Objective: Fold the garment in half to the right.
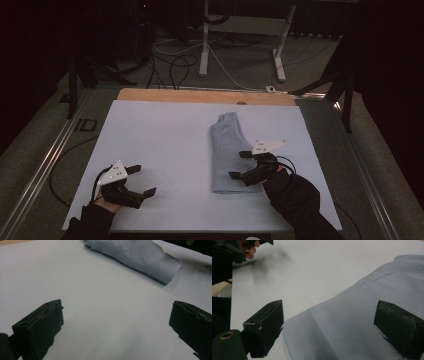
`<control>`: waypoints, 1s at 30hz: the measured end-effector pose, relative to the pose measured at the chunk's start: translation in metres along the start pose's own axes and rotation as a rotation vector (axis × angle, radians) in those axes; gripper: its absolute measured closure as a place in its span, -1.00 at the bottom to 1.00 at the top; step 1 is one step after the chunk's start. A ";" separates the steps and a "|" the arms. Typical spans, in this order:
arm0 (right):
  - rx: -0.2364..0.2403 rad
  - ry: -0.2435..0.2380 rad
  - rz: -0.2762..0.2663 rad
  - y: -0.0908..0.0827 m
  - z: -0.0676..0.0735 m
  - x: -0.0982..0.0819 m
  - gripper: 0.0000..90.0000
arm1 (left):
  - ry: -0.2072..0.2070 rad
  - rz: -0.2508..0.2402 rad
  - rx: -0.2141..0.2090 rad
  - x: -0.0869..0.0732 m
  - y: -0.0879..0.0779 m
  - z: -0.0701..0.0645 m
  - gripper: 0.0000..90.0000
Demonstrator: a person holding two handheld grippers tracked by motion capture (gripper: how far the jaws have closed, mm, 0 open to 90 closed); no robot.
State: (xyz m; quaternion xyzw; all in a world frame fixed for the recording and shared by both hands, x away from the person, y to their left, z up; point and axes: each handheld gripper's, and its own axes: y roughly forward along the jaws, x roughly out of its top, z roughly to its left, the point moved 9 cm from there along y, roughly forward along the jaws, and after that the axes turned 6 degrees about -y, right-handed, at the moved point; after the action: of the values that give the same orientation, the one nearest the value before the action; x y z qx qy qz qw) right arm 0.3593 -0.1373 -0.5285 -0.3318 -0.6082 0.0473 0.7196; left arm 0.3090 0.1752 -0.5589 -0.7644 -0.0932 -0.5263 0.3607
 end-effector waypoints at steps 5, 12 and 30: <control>-0.035 -0.012 0.004 -0.007 -0.005 -0.003 -0.80 | 0.003 0.002 0.006 0.000 -0.002 0.001 -0.99; -0.076 0.008 -0.004 -0.017 -0.013 -0.010 -0.80 | 0.003 -0.001 0.015 0.000 -0.005 0.004 -0.99; -0.184 0.047 0.014 -0.044 -0.033 -0.049 -0.80 | 0.003 -0.001 0.022 0.000 -0.007 0.005 -0.99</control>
State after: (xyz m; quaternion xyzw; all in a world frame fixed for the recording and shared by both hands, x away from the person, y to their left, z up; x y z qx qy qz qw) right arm 0.3618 -0.2086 -0.5476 -0.4016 -0.5906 -0.0115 0.6998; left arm 0.3092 0.1833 -0.5571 -0.7595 -0.0987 -0.5267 0.3688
